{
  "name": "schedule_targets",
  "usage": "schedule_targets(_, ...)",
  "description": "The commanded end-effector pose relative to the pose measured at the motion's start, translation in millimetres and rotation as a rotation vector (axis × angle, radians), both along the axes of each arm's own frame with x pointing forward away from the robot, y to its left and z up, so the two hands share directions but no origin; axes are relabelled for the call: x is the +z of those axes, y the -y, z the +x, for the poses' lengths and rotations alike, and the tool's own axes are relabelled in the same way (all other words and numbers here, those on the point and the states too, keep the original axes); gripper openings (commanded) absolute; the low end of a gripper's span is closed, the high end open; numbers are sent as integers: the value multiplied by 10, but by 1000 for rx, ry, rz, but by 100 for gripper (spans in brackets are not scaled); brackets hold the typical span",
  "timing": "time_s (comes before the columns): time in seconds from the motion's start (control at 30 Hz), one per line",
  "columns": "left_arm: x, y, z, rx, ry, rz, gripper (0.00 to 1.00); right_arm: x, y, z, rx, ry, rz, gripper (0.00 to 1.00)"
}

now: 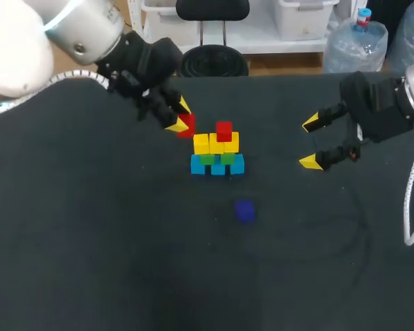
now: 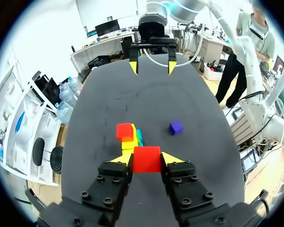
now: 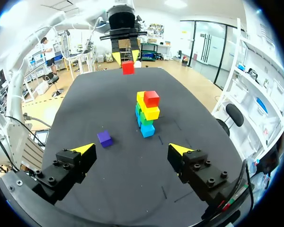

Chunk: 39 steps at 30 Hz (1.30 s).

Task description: Place the blue cubes, place green cubes on the blue cubes, place the yellow cubes on the green cubes, then place the red cubes on the yellow cubes, and place purple cube on the red cubes.

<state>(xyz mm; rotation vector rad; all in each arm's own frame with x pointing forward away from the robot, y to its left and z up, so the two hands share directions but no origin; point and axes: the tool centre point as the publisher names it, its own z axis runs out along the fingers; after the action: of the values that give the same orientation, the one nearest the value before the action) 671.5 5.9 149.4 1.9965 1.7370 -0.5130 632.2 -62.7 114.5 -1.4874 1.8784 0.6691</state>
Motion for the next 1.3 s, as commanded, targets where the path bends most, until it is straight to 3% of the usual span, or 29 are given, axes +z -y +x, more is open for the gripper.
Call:
schedule_targets(0.03, -47, 80, 140, -41, -62, 12, 0, -11, -4, 11, 2, 0, 3, 100)
schedule_targets(0.5, -179, 235, 311, -25, -93, -7, 0, -11, -4, 11, 2, 0, 3, 100)
schedule_targets(1.3, -320, 378, 356, 68, -104, -4, 0, -11, -4, 11, 2, 0, 3, 100)
